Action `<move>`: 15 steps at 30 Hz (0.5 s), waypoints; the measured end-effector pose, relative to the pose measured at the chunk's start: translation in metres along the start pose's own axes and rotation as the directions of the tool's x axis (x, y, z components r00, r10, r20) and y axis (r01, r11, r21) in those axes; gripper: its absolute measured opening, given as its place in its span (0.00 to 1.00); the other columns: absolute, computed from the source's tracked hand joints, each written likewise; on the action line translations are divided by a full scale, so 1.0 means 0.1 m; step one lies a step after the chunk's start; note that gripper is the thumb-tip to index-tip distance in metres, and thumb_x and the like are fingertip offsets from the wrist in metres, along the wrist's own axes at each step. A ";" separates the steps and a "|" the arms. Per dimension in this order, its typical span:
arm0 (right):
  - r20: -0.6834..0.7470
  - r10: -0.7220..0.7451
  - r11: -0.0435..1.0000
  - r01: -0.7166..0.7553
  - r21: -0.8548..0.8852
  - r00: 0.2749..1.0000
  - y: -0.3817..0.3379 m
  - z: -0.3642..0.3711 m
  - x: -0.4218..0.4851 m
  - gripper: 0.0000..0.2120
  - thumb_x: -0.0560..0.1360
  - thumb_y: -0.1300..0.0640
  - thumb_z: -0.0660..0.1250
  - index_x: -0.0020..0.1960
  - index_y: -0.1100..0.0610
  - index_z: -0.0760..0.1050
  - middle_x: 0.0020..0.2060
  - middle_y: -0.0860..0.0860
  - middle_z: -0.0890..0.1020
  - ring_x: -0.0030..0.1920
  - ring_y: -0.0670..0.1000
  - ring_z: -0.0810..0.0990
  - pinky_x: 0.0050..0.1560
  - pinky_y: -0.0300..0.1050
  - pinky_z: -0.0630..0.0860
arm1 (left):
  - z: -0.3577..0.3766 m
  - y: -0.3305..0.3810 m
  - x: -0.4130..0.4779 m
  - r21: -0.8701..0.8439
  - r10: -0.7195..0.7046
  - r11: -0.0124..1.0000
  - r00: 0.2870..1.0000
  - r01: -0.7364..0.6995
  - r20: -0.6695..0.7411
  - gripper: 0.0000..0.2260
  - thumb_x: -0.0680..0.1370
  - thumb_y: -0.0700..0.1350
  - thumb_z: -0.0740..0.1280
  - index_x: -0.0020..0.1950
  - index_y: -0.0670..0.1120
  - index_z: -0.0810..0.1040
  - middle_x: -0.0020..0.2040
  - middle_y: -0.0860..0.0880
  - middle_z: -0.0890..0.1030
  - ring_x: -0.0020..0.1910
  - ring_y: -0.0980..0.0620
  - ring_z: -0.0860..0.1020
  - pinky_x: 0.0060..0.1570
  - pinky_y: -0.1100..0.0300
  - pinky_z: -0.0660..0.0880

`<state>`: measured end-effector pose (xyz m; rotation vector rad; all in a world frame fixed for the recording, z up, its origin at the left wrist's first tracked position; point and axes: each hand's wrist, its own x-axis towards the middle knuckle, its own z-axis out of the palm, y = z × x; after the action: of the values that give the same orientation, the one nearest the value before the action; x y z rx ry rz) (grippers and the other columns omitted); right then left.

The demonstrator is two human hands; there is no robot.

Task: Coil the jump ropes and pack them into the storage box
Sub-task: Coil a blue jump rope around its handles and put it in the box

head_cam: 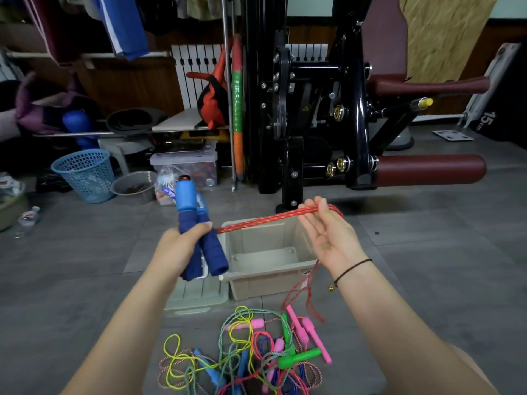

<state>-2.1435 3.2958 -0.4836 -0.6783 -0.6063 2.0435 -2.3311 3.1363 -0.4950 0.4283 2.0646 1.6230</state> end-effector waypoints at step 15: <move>0.158 0.086 0.967 -0.045 -0.250 0.984 0.12 -0.04 -0.01 0.08 0.78 0.59 0.62 0.53 0.59 0.78 0.46 0.54 0.85 0.47 0.51 0.84 0.51 0.46 0.81 | -0.31 -0.10 0.09 -0.082 -0.065 0.994 0.995 0.071 0.073 0.14 0.68 0.53 0.73 0.45 0.44 0.78 0.42 0.44 0.80 0.39 0.48 0.77 0.42 0.55 0.71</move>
<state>-2.1469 3.2898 -0.4939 -0.6798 -0.9584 2.1217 -2.3551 3.1137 -0.5002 0.3758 1.9300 1.6253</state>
